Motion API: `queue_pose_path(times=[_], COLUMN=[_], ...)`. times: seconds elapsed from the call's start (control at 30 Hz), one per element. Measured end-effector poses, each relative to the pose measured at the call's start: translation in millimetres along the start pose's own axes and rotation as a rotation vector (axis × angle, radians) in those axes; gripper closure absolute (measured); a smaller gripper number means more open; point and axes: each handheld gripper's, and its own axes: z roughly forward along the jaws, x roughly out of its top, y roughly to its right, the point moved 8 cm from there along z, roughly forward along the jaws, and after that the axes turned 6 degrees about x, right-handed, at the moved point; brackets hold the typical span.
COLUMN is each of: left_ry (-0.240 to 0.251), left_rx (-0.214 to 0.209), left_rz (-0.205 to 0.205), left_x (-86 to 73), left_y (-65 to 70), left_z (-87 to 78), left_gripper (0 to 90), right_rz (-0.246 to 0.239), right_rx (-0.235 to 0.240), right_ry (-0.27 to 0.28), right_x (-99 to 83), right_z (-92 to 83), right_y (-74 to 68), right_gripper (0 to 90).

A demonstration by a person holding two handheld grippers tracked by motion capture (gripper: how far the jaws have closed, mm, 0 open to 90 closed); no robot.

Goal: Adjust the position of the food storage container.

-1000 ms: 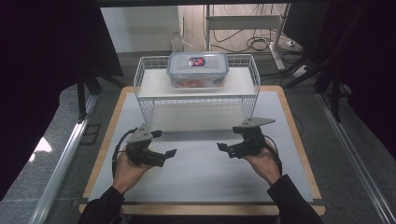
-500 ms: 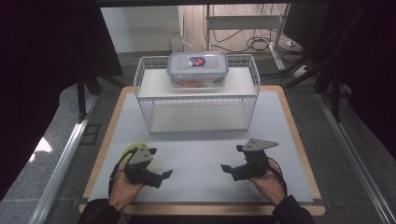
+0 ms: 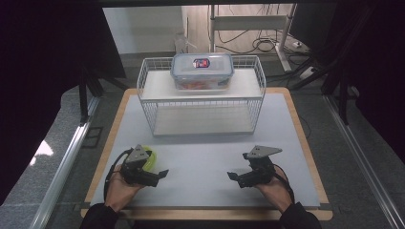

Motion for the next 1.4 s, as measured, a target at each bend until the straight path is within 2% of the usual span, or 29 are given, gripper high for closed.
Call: queue_pose_path(times=[0.07,0.2,0.3,0.4,0.47,0.57,0.67,0.73,0.9,1.03,1.4], left_ry=[0.021,0.033,0.015,0.003,-0.01,-0.033,-0.058,-0.079,-0.14,-0.169,-0.19], left_rx=[0.036,0.056,0.132,0.187,0.215,0.247,0.229,0.212,0.193,0.188,0.127], left_rz=[-0.002,-0.039,-0.067,-0.099,-0.12,-0.159,-0.206,-0.22,-0.195,-0.176,-0.207], left_x=[1.0,-1.8,-9.4,-17.9,-25.0,-36.0,-44.6,-48.2,-53.1,-54.7,-59.4], left_y=[-9.3,-28.0,-49.2,-71.4,-84.8,-100.5,-107.2,-107.6,-101.2,-97.2,-93.7], left_z=[-5.8,-16.1,-21.2,-27.9,-32.2,-35.1,-32.4,-28.6,-19.2,-14.1,-7.7], left_gripper=[15.8,47.1,68.0,82.7,88.3,89.9,89.9,89.9,89.9,89.9,89.9], right_rz=[0.0,0.012,0.024,0.026,0.026,0.027,0.026,0.025,0.018,0.023,0.022], right_rx=[-0.008,-0.007,-0.003,-0.003,-0.001,0.001,0.0,0.0,0.001,0.002,0.003], right_ry=[-0.004,-0.012,-0.017,-0.025,-0.029,-0.037,-0.044,-0.05,-0.058,-0.064,-0.079], right_x=[-1.0,-2.9,-3.7,-4.5,-5.0,-6.1,-6.8,-7.3,-8.2,-9.0,-11.1], right_z=[1.1,2.1,2.7,3.4,3.7,4.5,5.0,5.2,5.5,5.8,7.5], right_y=[1.2,2.7,2.8,2.9,2.9,2.7,2.5,2.3,2.5,2.2,2.2], right_gripper=[4.4,4.4,4.7,5.4,5.7,6.1,6.5,6.7,7.1,7.2,7.4])
